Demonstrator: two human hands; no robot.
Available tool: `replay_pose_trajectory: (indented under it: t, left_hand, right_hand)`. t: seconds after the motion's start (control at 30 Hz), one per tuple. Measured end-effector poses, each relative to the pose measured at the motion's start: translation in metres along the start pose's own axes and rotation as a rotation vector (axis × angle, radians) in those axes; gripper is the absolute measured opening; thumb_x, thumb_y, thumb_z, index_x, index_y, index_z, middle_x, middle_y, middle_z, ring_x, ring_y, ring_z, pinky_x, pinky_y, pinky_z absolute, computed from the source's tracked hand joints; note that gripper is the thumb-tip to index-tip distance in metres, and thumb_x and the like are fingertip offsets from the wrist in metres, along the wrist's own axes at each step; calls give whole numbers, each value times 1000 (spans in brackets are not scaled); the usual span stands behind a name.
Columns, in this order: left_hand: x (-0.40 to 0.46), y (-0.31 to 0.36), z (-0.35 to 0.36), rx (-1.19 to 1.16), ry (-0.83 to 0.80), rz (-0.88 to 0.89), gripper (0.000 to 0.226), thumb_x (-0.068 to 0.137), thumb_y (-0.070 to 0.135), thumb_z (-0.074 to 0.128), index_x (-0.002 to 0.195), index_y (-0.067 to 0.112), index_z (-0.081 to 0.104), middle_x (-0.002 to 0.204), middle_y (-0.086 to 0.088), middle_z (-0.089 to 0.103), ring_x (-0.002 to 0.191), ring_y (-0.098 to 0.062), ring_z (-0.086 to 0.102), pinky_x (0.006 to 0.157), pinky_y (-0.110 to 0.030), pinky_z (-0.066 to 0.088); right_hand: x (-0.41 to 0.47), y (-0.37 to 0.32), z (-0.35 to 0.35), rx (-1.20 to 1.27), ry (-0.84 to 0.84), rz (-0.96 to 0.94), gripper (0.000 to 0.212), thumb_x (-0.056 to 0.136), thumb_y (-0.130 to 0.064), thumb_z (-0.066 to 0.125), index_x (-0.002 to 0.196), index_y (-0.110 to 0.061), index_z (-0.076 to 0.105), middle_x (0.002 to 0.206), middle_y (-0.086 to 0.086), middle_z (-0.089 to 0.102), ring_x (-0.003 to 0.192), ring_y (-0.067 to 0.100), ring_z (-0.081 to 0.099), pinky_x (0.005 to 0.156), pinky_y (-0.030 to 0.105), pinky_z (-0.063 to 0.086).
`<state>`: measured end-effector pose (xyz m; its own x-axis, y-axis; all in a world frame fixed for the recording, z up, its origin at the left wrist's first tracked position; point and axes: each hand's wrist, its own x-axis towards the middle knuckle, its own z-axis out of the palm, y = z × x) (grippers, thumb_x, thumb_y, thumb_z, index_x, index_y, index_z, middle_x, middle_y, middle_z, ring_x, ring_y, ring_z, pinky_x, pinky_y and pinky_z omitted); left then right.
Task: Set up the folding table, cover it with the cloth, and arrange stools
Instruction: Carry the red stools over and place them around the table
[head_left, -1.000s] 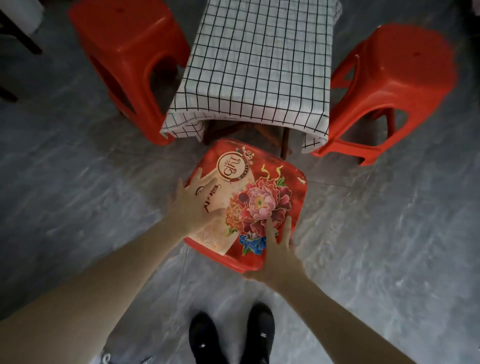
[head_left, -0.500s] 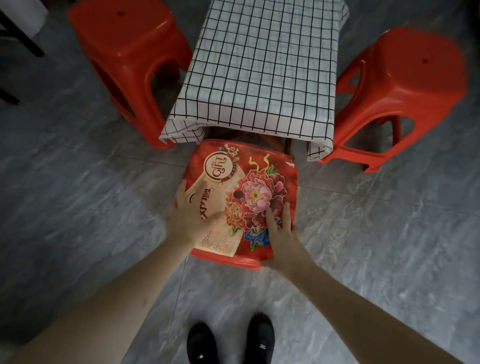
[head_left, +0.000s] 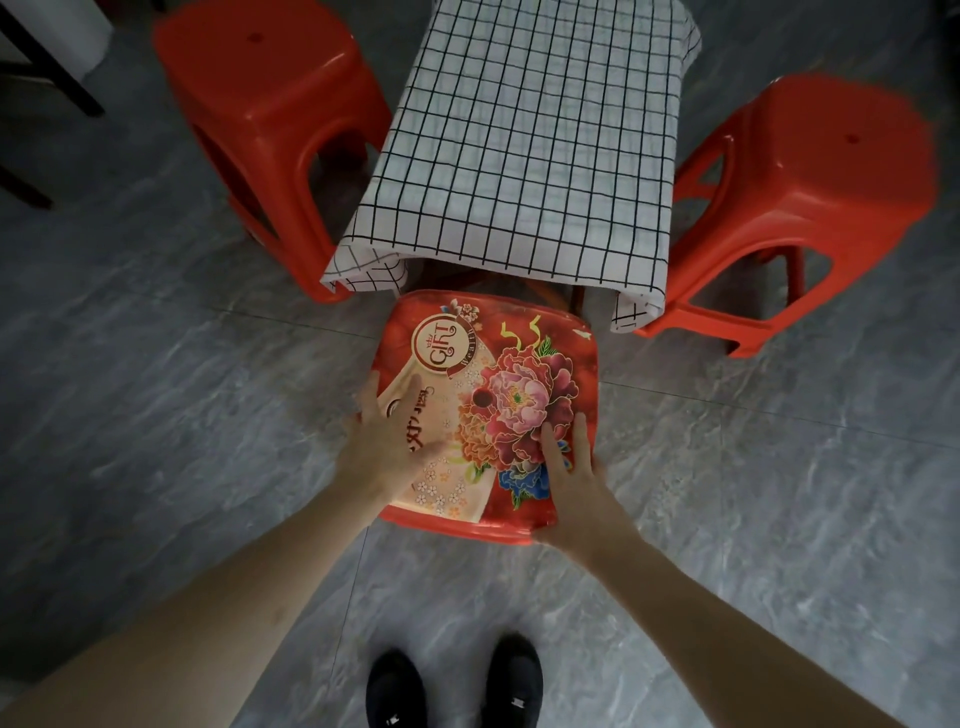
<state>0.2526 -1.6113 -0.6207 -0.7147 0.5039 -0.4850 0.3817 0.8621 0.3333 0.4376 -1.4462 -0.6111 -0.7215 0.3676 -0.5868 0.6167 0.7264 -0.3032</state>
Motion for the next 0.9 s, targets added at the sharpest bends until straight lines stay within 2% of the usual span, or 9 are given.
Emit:
replay_pose_trajectory:
  t: [0.2,0.37,0.47,0.57,0.73,0.83,0.9]
  left_hand:
    - [4,8,-4,39,-22,26,96,79,69,57,154,39,3,157,-1,-16,142,-42,19,102,-57,44]
    - [8,-1,-12,-55,-59,61,94,82,49,69,154,39,9,157,3,-14,142,-35,23,107,-49,42]
    - [6,-2,-19,-31,-76,82,93,84,36,72,154,38,10,159,3,-13,144,-32,21,108,-46,41]
    - [1,-4,-29,55,-53,128,89,83,34,72,153,36,16,160,5,-13,147,-28,13,110,-45,39]
    - [-12,4,-66,75,14,167,92,79,32,76,152,38,20,162,6,-10,148,-26,13,110,-40,35]
    - [-25,16,-105,106,58,184,92,78,34,77,152,37,23,162,6,-11,146,-26,18,104,-40,40]
    - [-38,25,-137,140,90,216,91,78,38,76,152,33,25,162,2,-8,146,-28,20,107,-45,40]
  right_hand:
    - [-4,6,2,-14,11,14,134,70,-44,83,149,-31,-25,151,3,-39,145,47,8,107,54,41]
    - [-5,5,-2,-48,-9,33,133,72,-44,82,149,-31,-25,152,5,-39,145,45,11,105,51,43]
    - [-5,0,-13,-84,-37,56,127,74,-40,82,152,-30,-18,156,8,-31,144,42,16,105,49,43]
    - [-3,-13,-37,-185,25,22,113,77,-38,79,154,-27,-3,161,11,-12,144,41,15,104,51,43]
    - [-9,-46,-91,-291,152,-82,100,81,-39,74,153,-18,9,161,15,2,146,37,14,107,49,40]
    - [-23,-71,-128,-260,184,-132,95,84,-36,71,154,-19,9,162,15,2,147,38,11,110,50,34]
    - [-37,-91,-156,-261,202,-171,93,84,-34,71,153,-18,10,162,15,2,147,37,12,109,50,35]
